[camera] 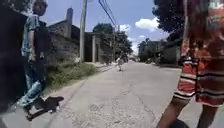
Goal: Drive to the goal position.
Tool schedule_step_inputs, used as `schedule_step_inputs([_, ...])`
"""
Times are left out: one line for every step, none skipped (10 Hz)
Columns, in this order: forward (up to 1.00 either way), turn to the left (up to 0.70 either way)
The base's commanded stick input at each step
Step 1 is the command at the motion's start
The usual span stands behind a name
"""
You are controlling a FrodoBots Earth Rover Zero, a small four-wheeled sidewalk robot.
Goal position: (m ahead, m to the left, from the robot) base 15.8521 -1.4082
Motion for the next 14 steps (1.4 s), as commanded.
schedule_step_inputs([0.00, 0.00])
schedule_step_inputs([0.00, 0.00])
schedule_step_inputs([1.00, 0.02])
schedule_step_inputs([1.00, 0.02])
schedule_step_inputs([1.00, 0.02])
schedule_step_inputs([1.00, -0.34])
schedule_step_inputs([1.00, -0.38])
schedule_step_inputs([1.00, -0.38])
schedule_step_inputs([1.00, -0.38])
schedule_step_inputs([1.00, -0.20])
schedule_step_inputs([1.00, 0.02])
schedule_step_inputs([1.00, 0.02])
schedule_step_inputs([1.00, 0.02])
schedule_step_inputs([1.00, 0.02])
